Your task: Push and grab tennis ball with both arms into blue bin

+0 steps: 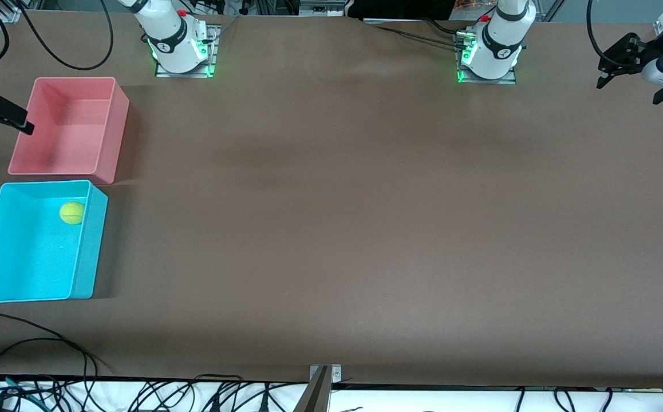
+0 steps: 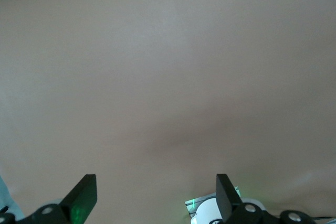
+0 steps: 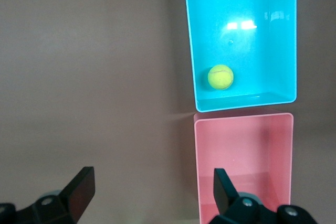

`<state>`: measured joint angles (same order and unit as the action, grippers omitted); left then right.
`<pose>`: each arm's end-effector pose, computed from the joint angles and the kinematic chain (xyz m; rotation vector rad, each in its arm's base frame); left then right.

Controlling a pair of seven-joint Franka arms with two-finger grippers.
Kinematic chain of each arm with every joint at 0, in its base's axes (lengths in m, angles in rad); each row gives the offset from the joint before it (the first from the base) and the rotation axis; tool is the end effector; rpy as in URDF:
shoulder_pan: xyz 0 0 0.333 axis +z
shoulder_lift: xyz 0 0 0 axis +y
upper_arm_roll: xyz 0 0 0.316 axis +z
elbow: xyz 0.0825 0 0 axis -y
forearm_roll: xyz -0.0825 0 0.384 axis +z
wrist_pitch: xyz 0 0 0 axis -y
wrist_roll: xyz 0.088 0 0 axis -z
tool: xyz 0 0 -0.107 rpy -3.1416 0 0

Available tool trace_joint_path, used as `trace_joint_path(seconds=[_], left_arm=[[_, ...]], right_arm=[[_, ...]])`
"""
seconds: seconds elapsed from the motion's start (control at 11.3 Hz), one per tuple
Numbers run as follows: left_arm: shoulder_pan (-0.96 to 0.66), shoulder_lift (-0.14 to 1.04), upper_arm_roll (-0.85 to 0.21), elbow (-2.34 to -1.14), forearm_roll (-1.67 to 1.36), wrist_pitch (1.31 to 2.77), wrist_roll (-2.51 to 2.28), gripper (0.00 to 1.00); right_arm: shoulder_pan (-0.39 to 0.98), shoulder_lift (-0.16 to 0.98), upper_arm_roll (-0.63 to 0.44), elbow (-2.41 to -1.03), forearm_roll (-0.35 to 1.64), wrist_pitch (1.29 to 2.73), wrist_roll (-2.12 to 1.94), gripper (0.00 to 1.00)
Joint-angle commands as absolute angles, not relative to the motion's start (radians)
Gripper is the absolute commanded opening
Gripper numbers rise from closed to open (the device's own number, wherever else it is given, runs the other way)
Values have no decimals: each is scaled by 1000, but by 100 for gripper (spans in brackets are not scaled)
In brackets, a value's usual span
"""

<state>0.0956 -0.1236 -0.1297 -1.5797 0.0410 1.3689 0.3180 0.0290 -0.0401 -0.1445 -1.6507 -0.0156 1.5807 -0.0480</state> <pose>0.4933 -0.0167 0.6680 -3.0491 0.5296 0.1476 0.5376 -0.0656 0.6094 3.1321 -0.1048 -0.0486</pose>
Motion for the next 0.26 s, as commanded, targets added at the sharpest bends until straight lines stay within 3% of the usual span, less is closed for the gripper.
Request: trace_joint_path(seconds=[0.0,0.18], left_arm=[[92,-113,-132,-1549,67,1347,310,100],[97,-114,-127,-1549,67,1347,311,100]], right_arm=[[34,-72,-143,-1683,-32,1580,-58,100],[34,-72,-143,-1684,-25,1580,-60,100]])
